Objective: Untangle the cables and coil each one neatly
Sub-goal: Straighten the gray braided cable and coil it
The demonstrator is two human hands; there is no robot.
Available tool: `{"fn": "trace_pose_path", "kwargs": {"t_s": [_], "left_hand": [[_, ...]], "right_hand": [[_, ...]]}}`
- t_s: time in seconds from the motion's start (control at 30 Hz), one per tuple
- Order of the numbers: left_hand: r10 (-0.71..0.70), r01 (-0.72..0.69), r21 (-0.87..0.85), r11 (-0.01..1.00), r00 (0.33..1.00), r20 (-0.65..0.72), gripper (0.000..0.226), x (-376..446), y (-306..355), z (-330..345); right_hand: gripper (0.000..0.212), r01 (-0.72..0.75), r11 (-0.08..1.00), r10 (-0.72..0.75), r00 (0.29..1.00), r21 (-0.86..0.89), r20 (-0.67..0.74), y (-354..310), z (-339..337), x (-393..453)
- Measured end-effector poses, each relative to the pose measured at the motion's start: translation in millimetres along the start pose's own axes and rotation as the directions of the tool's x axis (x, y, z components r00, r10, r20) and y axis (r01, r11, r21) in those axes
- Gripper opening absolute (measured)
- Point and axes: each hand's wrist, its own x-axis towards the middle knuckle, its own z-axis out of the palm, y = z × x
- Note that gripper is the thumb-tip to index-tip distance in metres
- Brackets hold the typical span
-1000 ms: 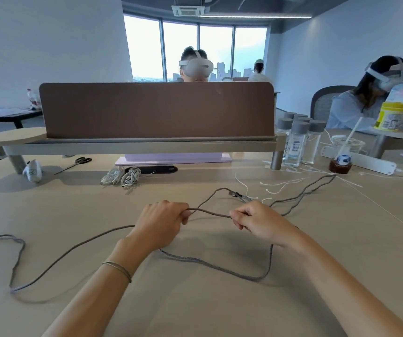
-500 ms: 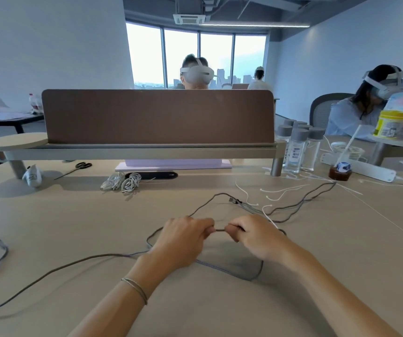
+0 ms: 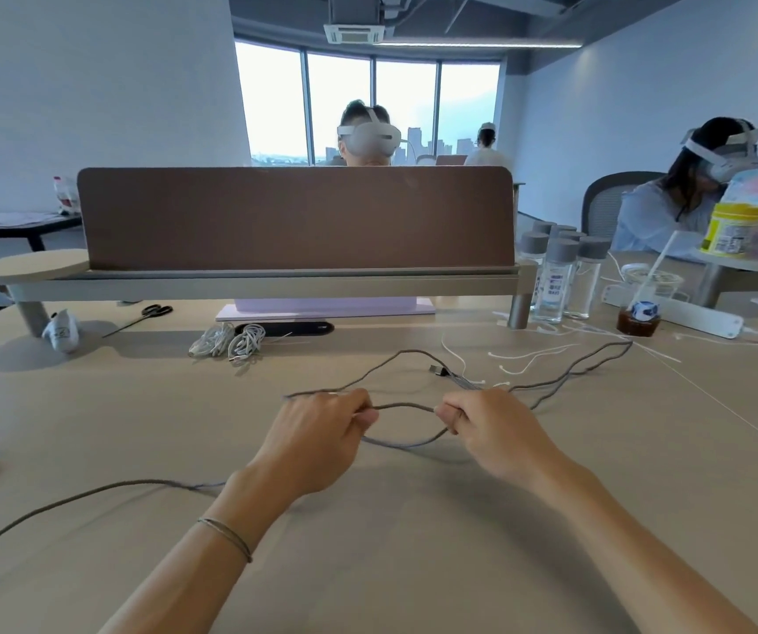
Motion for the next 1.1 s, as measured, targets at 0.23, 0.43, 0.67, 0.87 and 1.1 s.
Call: {"fn": "trace_pose_path", "kwargs": {"t_s": [0.23, 0.43, 0.67, 0.87, 1.1], "left_hand": [[0.124, -0.136, 0.127, 0.983, 0.988, 0.096, 0.017, 3.0, 21.9, 16.2], [0.025, -0.026, 0.104, 0.994, 1.0, 0.009, 0.021, 8.6, -14.6, 3.3], [0.159, -0.166, 0.092, 0.982, 0.984, 0.082, 0.026, 0.1, 19.8, 24.5], [0.129, -0.137, 0.1, 0.986, 0.988, 0.086, 0.018, 10.5, 6.6, 25.3], [-0.054, 0.055, 0.066, 0.996, 0.998, -0.008, 0.028, 7.7, -32.6, 12.5]], "right_hand": [[0.032, 0.133, 0.99, -0.131, 0.99, -0.036, 0.052, -22.7, 8.1, -6.0], [0.033, 0.103, 0.995, -0.103, 0.995, -0.016, 0.003, -0.3, -1.9, -0.2], [0.03, 0.164, 0.982, -0.165, 0.986, -0.093, -0.013, -9.7, 9.3, -4.0], [0.034, 0.154, 0.984, -0.151, 0.988, -0.092, 0.044, -12.3, 10.3, -1.5], [0.032, 0.049, 0.992, -0.052, 0.998, -0.112, -0.025, 10.1, 0.7, 0.3]]}}
